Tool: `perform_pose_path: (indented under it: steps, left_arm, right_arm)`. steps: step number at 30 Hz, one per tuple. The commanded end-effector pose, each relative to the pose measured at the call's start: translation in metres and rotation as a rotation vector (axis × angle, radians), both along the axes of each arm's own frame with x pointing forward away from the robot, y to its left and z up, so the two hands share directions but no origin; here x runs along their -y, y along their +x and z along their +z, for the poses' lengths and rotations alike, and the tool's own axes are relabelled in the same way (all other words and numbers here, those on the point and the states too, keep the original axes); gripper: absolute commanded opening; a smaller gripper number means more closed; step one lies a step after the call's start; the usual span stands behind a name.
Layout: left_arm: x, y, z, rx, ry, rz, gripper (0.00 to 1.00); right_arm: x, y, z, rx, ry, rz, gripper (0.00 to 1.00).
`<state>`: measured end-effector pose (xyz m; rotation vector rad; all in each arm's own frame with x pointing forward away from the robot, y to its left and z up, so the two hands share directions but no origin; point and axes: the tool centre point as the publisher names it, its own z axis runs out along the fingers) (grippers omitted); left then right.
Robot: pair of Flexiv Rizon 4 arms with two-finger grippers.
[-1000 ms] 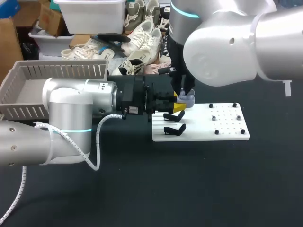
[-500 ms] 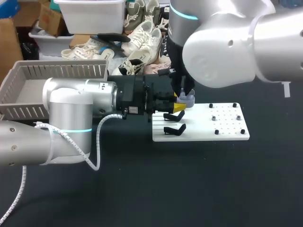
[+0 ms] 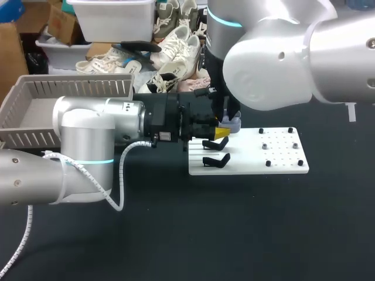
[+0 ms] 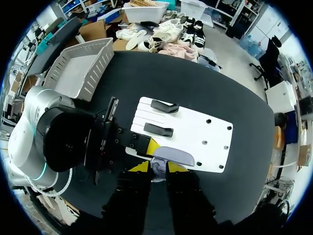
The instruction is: Pick up each earbud case from the left stands, insert the matching earbuds, close the lid, and place the case in the box.
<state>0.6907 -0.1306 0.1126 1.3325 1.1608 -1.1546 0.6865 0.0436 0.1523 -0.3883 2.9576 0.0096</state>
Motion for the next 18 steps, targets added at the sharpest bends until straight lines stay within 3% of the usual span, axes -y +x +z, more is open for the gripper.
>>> perform_pose_path:
  steps: [1,6,18]
  left_arm:
    - [0.0,0.001,0.0,0.0,-0.001,-0.002,0.0]
    - [0.0,0.001,0.0,0.0,-0.001,-0.002,0.0]
    - [0.0,0.001,0.0,0.0,-0.001,-0.002,0.0]
  right_arm:
    - [-0.002,0.002,-0.001,-0.004,-0.007,-0.003,0.29]
    - [-0.002,0.001,0.004,0.005,-0.006,-0.006,0.41]
    - [0.01,0.003,0.025,0.048,0.025,-0.05,0.46]
